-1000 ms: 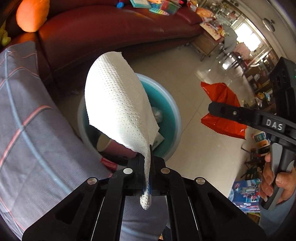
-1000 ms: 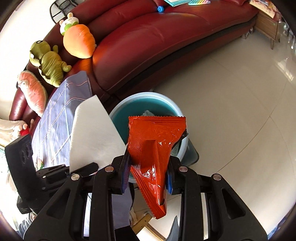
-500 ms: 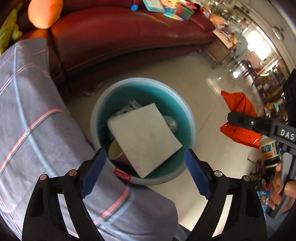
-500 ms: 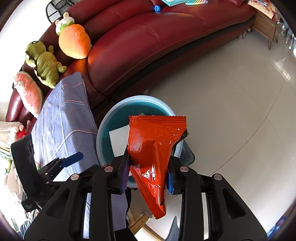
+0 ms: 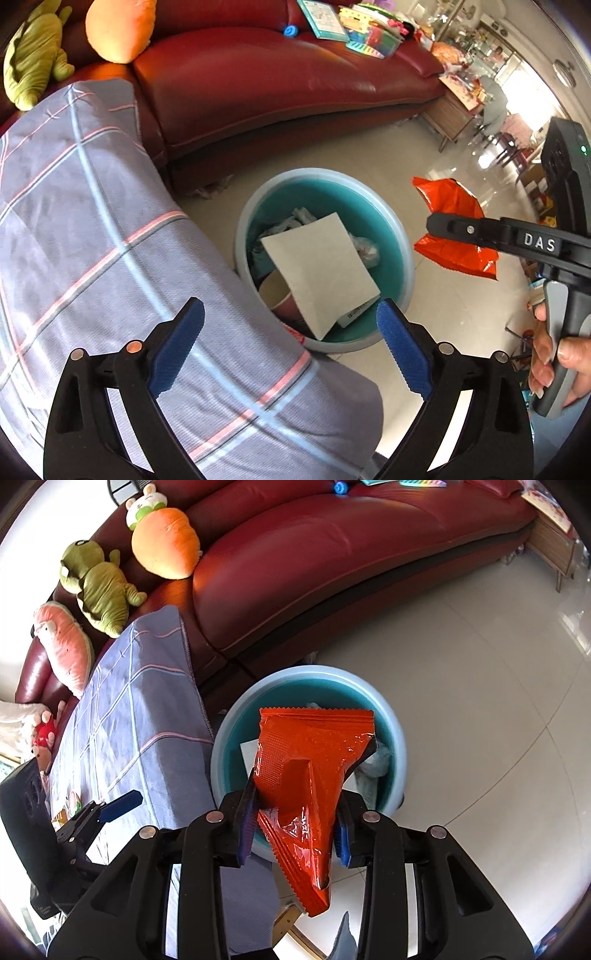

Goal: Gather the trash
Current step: 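Carry the bag and towel over the teal bin and open both tools, then move both open tools back over the tablecloth toward the remaining wrappers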

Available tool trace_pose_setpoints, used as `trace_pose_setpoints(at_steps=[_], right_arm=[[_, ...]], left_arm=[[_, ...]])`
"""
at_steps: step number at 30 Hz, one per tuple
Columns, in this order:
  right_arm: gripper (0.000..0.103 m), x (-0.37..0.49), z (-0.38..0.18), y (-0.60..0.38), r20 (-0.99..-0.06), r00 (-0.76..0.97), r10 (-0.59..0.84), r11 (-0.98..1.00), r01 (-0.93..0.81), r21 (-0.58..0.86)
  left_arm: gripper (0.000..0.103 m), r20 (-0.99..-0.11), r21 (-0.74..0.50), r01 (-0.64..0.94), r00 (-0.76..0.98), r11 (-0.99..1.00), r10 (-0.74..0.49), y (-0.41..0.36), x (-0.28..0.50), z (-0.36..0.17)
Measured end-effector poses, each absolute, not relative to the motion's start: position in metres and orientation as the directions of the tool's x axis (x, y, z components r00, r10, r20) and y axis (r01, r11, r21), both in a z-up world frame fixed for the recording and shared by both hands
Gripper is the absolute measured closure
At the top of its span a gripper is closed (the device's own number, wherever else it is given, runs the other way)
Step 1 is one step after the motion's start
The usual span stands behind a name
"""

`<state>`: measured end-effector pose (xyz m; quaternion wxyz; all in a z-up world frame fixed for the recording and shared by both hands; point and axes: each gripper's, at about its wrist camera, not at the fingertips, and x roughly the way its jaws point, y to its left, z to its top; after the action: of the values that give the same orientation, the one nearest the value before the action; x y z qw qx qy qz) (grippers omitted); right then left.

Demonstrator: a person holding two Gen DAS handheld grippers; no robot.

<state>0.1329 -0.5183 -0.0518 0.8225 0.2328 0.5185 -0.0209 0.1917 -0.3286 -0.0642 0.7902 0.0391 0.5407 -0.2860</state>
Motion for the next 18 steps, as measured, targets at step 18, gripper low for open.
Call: trace_pose_setpoints(at_steps=[18], right_arm=[[0.037, 0.168, -0.065, -0.474, -0.897, 0.386, 0.215, 0.923, 0.220, 0.315]], left_arm=[[0.007, -0.884, -0.237, 0.408, 0.285, 0.882, -0.370, -0.263, 0.192, -0.064]])
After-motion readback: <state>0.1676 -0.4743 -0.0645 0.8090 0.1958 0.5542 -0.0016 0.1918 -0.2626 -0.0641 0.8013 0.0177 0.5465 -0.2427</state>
